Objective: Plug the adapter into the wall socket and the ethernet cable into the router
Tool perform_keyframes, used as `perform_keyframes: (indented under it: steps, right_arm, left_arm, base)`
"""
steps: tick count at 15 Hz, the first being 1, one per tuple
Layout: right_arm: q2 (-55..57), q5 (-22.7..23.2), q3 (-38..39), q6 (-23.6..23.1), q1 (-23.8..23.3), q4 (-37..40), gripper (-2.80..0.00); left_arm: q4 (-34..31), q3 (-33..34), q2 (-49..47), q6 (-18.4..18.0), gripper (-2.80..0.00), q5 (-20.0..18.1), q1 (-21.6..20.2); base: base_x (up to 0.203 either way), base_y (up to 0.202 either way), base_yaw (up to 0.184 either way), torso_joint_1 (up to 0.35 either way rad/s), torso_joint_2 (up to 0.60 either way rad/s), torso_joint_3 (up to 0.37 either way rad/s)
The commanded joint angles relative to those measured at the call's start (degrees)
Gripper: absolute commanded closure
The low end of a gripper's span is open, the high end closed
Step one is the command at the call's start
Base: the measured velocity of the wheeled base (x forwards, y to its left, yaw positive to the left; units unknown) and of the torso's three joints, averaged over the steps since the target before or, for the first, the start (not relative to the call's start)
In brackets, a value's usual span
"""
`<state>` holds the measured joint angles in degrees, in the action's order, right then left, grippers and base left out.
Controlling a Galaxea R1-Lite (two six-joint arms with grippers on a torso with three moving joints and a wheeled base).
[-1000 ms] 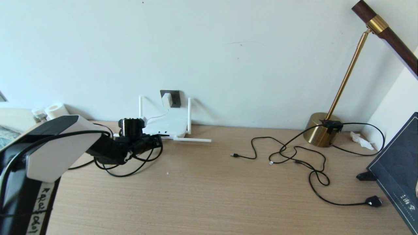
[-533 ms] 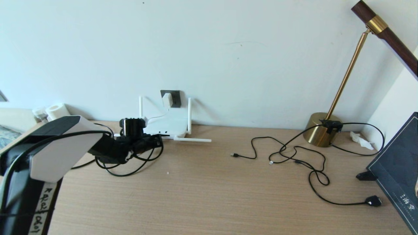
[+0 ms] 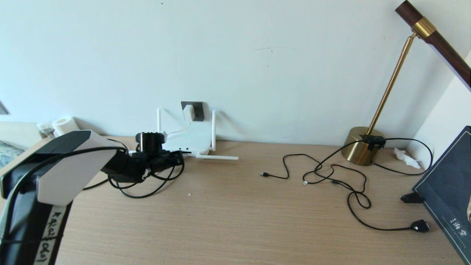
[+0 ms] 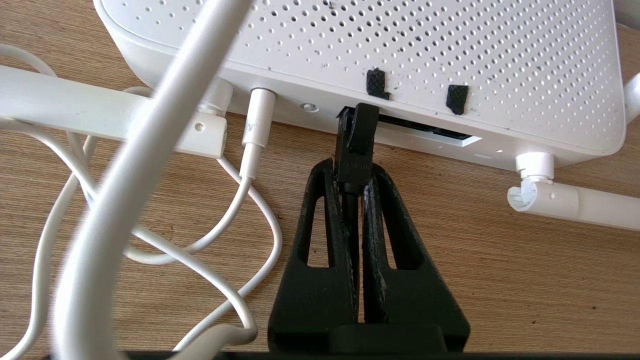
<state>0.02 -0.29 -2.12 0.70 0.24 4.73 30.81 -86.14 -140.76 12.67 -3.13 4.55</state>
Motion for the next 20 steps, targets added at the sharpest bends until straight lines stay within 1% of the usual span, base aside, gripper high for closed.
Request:
perform_keyframes:
  steps: [1,4,5,6,7,10,16,18,20]
  right_arm:
    - [-0.02,-0.01,0.01,0.00,0.02,0.02,-2.80]
    - [-0.02,-0.05,0.01,0.00,0.02,0.02,-2.80]
    - [-0.01,-0.05,0.01,0.00,0.02,0.02,-2.80]
    - [-0.02,-0.06,0.01,0.00,0.02,0.02,-2.80]
    - [-0.02,-0.06,0.01,0.00,0.02,0.02,-2.80]
    - [-0.02,-0.03,0.01,0.00,0.02,0.02,-2.80]
    - [-0.02,-0.03,0.01,0.00,0.02,0.02,-2.80]
    - [-0.02,-0.06,0.01,0.00,0.02,0.02,-2.80]
    - [0.01,-0.02,0.01,0.00,0.02,0.02,-2.80]
  left_arm:
    - [0.57,0.09,0.15,0.31,0.00,-0.11,0.02]
    - [0.92,1.68,0.81,0.52,0.00,-0.83,0.02]
    - [0.92,1.79,0.93,1.06,-2.80,-0.91,0.05]
    - [0.94,1.85,1.01,2.34,-2.80,-0.87,0.19]
    - [1.01,2.08,1.15,2.63,-2.80,-0.83,0.29]
    - [3.09,6.24,3.01,2.60,-2.80,-0.90,0.69]
    - [9.13,17.96,10.72,2.59,-2.80,-0.92,3.03]
    - [10.55,21.86,13.47,2.59,-2.80,-0.91,3.25]
    - [13.47,25.48,15.38,2.33,-2.80,-0.78,3.35]
  base:
    - [0.000,0.000,0.000,0.000,0.00,0.000]
    - [0.000,0.000,0.000,0.000,0.00,0.000]
    - [0.000,0.000,0.000,0.000,0.00,0.000]
    - [0.000,0.000,0.000,0.000,0.00,0.000]
    - [0.000,0.000,0.000,0.000,0.00,0.000]
    - [0.000,0.000,0.000,0.000,0.00,0.000]
    - [0.000,0.000,0.000,0.000,0.00,0.000]
    - [0.000,0.000,0.000,0.000,0.00,0.000]
    - [0.000,0.000,0.000,0.000,0.00,0.000]
